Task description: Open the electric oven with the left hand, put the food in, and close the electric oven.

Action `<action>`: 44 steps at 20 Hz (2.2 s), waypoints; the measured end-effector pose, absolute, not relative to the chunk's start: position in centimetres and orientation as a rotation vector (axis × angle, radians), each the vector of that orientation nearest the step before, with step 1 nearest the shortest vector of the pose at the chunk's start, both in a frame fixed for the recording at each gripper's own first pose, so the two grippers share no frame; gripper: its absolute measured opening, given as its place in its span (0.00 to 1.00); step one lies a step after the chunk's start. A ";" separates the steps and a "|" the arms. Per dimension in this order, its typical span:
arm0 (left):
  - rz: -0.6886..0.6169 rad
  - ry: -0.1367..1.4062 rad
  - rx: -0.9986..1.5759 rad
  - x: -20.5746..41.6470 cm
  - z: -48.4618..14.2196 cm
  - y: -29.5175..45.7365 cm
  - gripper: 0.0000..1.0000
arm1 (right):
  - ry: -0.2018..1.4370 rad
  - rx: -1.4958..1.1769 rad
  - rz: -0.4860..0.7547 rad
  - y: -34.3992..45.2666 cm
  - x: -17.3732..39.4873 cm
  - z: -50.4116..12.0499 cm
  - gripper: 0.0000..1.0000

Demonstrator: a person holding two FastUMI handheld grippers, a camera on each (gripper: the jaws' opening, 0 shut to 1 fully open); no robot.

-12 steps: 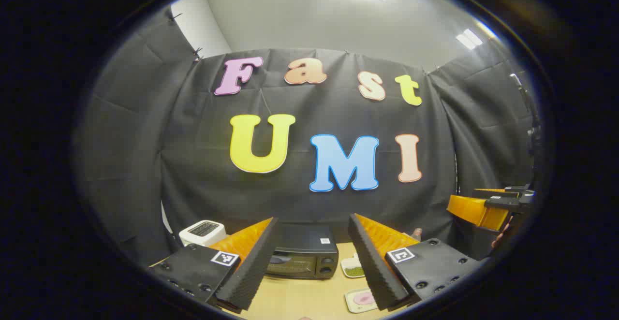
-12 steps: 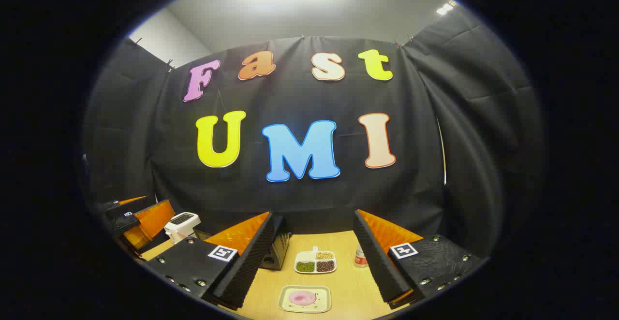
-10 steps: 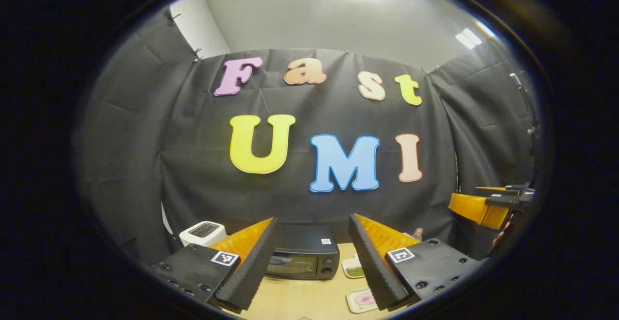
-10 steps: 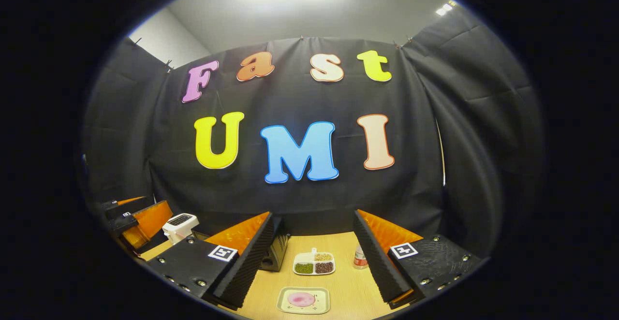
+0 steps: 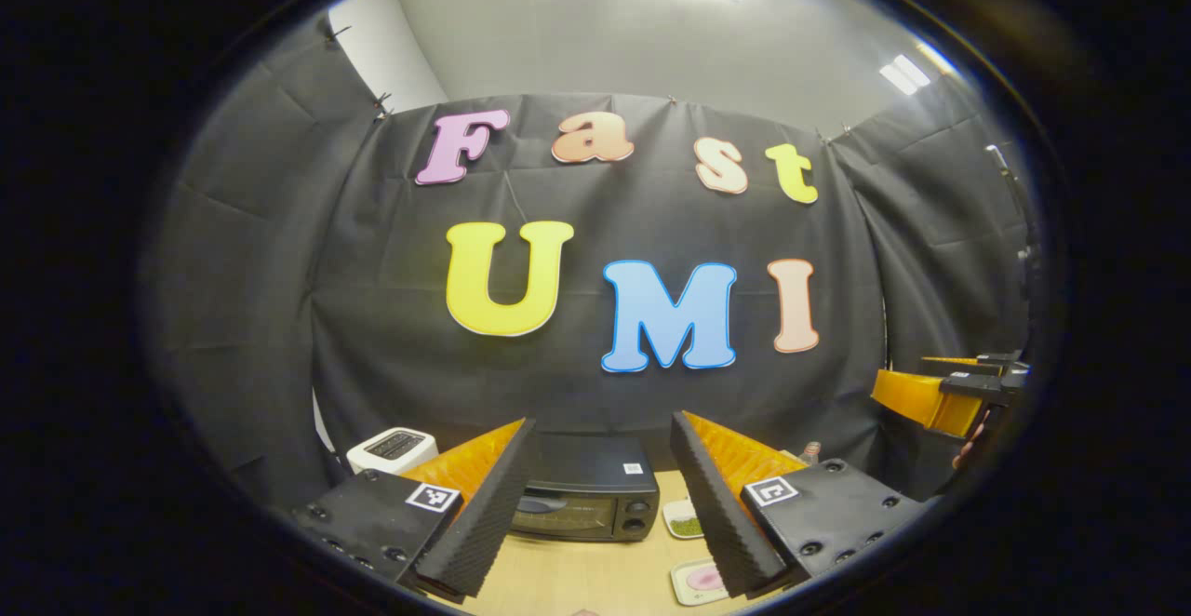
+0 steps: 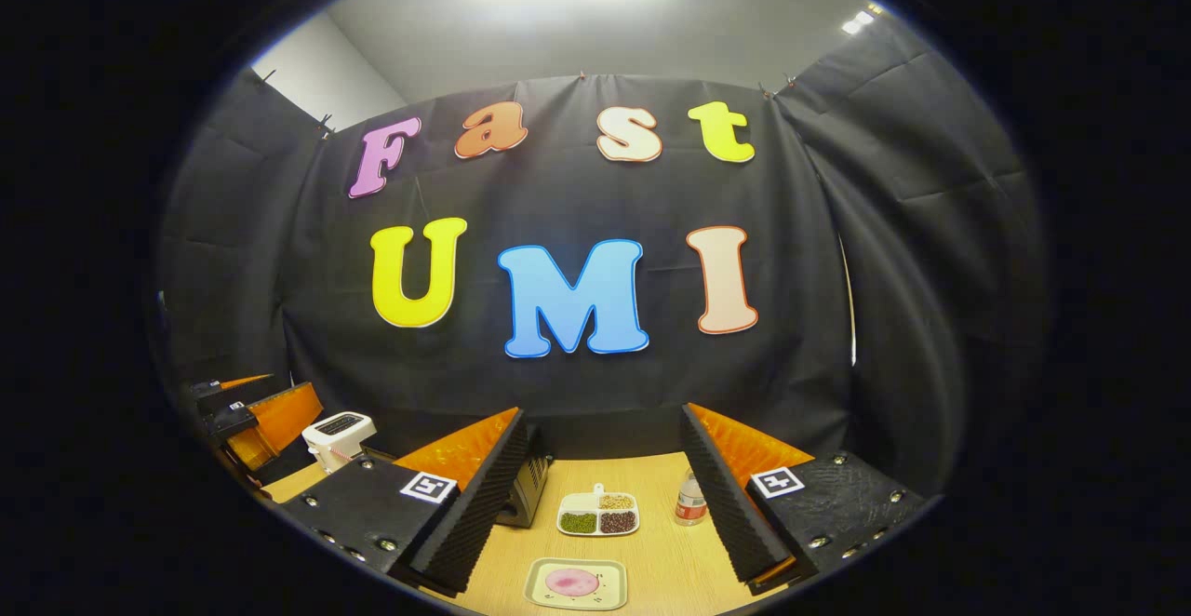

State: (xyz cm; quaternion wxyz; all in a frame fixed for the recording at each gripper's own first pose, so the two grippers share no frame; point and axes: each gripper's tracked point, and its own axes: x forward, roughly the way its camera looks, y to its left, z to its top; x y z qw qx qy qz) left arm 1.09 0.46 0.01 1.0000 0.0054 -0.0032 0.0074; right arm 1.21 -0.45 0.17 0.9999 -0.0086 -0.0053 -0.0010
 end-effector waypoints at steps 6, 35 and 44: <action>0.023 0.038 0.013 2.2 -1.5 0.6 1.00 | 0.006 -0.015 0.001 -0.7 1.6 -0.4 0.99; -0.014 0.504 0.000 22.2 -27.2 10.7 1.00 | 0.199 -0.057 -0.144 -3.8 3.6 -8.2 0.99; -0.012 0.500 0.056 21.5 -28.2 11.0 1.00 | 0.189 -0.090 -0.092 -1.5 4.3 -8.3 0.99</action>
